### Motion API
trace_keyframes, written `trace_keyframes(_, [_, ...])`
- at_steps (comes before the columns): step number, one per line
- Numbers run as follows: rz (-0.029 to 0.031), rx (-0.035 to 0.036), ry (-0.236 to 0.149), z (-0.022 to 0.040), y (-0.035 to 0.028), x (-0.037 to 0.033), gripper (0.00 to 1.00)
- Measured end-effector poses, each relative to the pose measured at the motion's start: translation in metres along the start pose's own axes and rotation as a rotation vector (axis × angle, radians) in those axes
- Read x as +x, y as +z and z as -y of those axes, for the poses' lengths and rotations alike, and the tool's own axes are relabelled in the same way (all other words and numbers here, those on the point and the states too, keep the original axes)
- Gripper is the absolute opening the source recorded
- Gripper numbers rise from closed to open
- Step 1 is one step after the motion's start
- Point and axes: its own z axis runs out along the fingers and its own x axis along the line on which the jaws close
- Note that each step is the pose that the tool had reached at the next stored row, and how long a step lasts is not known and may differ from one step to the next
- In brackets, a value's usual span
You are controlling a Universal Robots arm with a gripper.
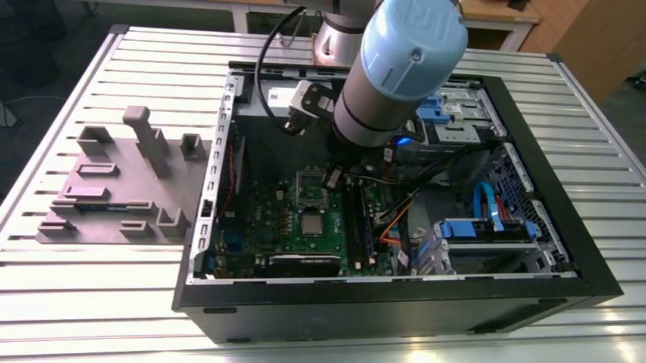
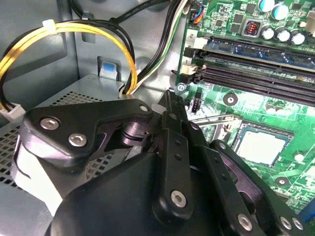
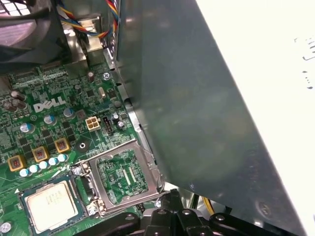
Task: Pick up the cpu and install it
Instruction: 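Close the cpu cover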
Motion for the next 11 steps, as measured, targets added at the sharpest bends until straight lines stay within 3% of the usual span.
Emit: trace_keyframes(11, [-0.0069,-0.0021,0.002,-0.0019,-0.0085,-0.0023,0.10])
